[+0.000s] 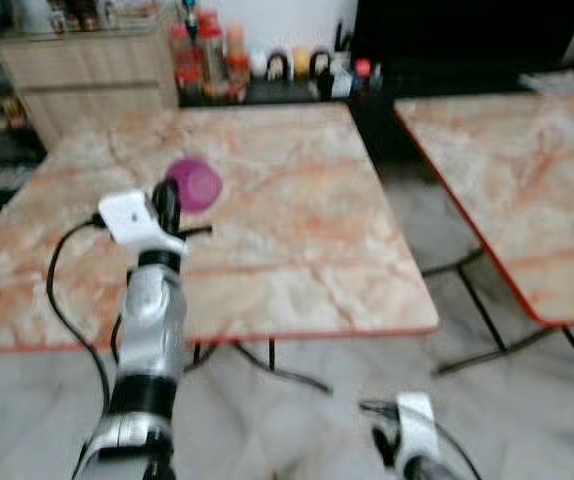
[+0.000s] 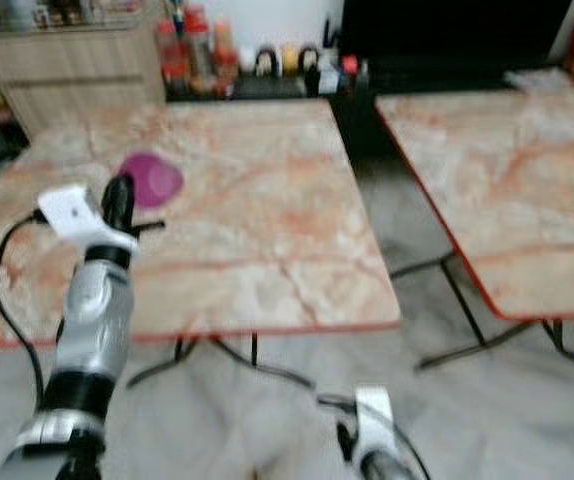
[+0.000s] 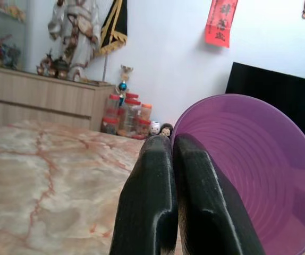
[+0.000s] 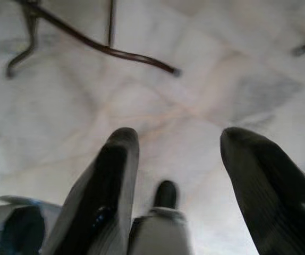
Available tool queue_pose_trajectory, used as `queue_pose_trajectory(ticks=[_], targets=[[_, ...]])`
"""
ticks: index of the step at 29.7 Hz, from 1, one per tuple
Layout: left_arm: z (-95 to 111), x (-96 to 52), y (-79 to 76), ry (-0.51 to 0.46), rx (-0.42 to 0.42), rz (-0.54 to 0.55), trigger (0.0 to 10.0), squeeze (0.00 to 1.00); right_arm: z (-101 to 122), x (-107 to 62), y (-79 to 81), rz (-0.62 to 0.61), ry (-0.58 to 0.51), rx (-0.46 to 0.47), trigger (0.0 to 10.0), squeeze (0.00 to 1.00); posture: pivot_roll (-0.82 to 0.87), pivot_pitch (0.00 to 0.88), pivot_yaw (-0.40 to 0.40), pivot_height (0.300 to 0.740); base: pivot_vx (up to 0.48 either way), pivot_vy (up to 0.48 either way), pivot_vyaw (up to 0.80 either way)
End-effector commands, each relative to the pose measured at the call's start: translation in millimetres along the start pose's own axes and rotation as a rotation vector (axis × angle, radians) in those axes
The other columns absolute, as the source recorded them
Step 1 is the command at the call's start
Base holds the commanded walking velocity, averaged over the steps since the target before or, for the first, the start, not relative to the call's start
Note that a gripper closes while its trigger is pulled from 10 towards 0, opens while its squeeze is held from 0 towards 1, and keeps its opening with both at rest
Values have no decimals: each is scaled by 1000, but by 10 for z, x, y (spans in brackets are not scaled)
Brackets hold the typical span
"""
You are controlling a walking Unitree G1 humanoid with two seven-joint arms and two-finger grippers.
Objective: Setting the table
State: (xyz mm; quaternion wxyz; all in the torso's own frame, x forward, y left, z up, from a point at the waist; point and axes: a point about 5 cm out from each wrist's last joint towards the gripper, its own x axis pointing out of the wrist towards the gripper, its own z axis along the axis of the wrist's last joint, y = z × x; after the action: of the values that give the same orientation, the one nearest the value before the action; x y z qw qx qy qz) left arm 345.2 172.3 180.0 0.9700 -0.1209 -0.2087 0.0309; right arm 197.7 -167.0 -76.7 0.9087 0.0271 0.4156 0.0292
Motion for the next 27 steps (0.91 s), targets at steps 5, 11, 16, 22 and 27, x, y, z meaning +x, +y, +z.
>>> queue_pose_trajectory(ticks=[5,11,16,22,27], targets=[[42,-27,111,-14,36,23,10000,0,79,12,-29,-16,-27,12,10000,0,-12,0,48,740,0,-480,0],[29,-159,168,-2,58,41,10000,0,63,7,-40,-20,-23,15,10000,0,14,0,41,740,0,-480,0],[0,-254,280,15,69,87,10000,0,70,9,-38,-21,-24,17,10000,0,21,0,40,740,0,-480,0],[-32,-379,472,47,119,125,10000,0,73,12,-23,-21,-26,26,10000,0,26,0,45,740,0,-480,0],[-86,-477,550,82,152,140,10000,0,69,12,-15,-20,-27,29,10000,0,28,0,49,740,0,-480,0]])
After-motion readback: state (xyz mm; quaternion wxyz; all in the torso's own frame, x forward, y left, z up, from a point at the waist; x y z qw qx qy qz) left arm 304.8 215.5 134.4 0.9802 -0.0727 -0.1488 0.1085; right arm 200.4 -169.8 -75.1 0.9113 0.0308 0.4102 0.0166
